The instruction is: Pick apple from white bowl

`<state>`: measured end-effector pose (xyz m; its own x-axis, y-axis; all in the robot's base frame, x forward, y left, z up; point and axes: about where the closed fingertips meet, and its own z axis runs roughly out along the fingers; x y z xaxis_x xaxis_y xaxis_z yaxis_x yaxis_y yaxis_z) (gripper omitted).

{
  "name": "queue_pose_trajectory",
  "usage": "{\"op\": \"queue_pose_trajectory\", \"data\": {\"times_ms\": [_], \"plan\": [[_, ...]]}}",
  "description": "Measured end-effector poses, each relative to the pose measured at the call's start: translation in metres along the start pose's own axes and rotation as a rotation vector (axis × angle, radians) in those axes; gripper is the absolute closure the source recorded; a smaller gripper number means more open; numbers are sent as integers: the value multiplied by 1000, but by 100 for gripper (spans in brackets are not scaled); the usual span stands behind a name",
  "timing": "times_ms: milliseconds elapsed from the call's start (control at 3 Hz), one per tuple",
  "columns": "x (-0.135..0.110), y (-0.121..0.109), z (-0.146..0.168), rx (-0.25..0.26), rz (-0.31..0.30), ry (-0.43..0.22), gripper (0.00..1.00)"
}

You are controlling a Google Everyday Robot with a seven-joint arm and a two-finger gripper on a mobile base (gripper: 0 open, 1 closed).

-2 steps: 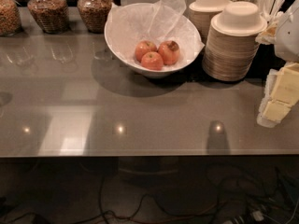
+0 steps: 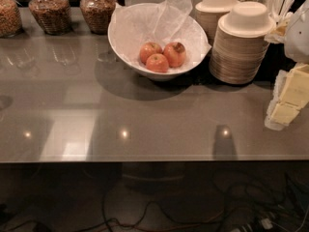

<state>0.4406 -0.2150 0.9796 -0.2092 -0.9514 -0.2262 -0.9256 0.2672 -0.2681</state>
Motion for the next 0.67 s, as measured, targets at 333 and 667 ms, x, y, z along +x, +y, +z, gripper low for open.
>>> {"op": "queue_pose_trajectory", "data": {"times_ms": [333,667], "plan": [[-7,-5,7,54,-27,-86,0],[-31,-31,13,160,-63,-213,0]]}}
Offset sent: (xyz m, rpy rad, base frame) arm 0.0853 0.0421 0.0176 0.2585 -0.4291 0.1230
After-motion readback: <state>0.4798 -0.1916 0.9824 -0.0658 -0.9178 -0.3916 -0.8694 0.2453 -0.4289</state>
